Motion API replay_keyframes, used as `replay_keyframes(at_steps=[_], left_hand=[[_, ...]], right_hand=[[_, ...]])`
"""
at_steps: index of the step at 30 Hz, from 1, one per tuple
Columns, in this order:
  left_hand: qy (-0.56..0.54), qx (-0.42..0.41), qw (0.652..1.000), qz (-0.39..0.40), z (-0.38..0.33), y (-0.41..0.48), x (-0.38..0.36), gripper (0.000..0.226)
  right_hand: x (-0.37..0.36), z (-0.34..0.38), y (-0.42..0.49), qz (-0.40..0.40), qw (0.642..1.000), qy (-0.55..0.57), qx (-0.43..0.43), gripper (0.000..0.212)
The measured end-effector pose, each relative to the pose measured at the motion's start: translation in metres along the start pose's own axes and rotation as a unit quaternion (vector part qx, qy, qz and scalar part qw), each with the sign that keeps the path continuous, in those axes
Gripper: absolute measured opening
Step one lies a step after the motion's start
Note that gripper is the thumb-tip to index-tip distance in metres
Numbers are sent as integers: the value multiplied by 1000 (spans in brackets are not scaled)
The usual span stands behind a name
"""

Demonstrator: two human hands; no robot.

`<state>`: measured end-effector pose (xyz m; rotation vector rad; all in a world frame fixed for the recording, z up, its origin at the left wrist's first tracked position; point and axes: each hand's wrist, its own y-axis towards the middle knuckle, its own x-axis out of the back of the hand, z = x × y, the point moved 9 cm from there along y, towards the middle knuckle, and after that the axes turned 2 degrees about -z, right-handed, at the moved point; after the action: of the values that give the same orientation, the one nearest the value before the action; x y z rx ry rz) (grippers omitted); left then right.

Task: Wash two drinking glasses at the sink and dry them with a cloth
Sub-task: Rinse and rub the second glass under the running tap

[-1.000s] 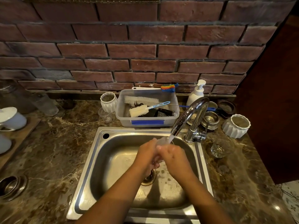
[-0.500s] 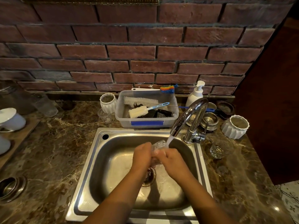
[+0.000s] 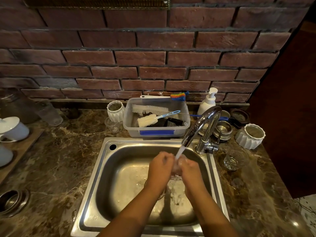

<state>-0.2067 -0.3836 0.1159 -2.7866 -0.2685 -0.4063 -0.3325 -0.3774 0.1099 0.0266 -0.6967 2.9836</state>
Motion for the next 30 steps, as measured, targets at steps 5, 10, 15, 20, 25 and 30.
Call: replay_keyframes(at_steps=[5, 10, 15, 20, 25, 30], left_hand=[[-386, 347, 848, 112, 37, -27, -24, 29], [-435, 382, 801, 154, 40, -36, -26, 40], [-309, 242, 920, 18, 34, -11, -10, 25], [15, -88, 993, -72, -26, 0, 14, 18], [322, -380, 866, -42, -60, -19, -13, 27], [107, -133, 985, 24, -27, 4, -10, 16]], right_hand=[[-37, 55, -32, 98, 809, -481, 322, 31], [-57, 58, -53, 144, 640, -626, 421, 39], [-25, 45, -31, 69, 907, -306, 280, 29], [-4, -9, -13, -25, 992, 123, 8, 31], [-15, -38, -11, 50, 899, 376, -218, 40], [7, -14, -2, -23, 985, 162, -57, 28]])
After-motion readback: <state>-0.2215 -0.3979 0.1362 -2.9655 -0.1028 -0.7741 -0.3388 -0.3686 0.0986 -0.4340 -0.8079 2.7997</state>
